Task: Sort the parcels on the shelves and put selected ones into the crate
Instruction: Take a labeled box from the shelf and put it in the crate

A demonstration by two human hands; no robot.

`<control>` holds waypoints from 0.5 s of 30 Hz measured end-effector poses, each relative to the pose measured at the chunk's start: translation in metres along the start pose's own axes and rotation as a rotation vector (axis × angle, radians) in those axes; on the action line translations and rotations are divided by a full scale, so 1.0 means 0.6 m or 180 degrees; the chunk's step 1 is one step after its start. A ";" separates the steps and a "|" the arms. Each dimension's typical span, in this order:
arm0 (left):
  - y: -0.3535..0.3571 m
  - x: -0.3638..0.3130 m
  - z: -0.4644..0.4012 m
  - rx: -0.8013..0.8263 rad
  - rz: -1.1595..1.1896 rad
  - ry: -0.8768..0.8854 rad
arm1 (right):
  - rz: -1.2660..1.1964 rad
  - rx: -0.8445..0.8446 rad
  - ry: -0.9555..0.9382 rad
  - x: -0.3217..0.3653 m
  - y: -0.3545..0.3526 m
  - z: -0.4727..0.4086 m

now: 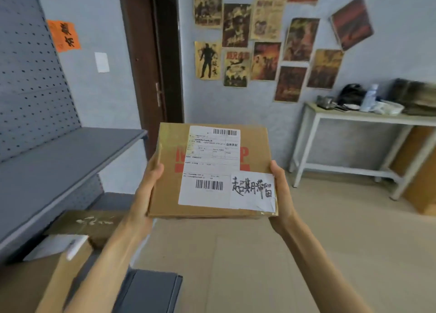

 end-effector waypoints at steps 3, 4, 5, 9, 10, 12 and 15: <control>0.107 0.053 -0.014 0.0567 0.0163 -0.0209 | 0.0089 -0.0627 -0.0071 0.035 -0.080 0.115; 0.151 0.067 -0.013 0.0769 0.0197 -0.0297 | 0.0159 -0.0827 -0.0124 0.046 -0.108 0.154; 0.195 0.083 -0.010 0.0945 0.0204 -0.0382 | 0.0224 -0.1030 -0.0183 0.058 -0.133 0.196; 0.379 0.143 0.011 0.1604 0.0243 -0.0673 | 0.0366 -0.1886 -0.0437 0.107 -0.225 0.371; 0.427 0.160 0.018 0.1830 0.0293 -0.0815 | 0.0368 -0.2066 -0.0475 0.119 -0.245 0.418; 0.528 0.189 0.045 0.2283 0.0339 -0.0954 | 0.0367 -0.2421 -0.0574 0.140 -0.283 0.518; 0.677 0.229 0.104 0.2856 0.0398 -0.0996 | 0.0445 -0.2968 -0.0768 0.170 -0.323 0.669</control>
Point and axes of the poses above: each hand's wrist, its own z-axis away from the middle knuckle, its own y-axis out of the palm, x = y × z, the point moved 1 cm from there along -z, towards the middle knuckle, and after that the axes turned 10 degrees about x, right-handed, at the moved point
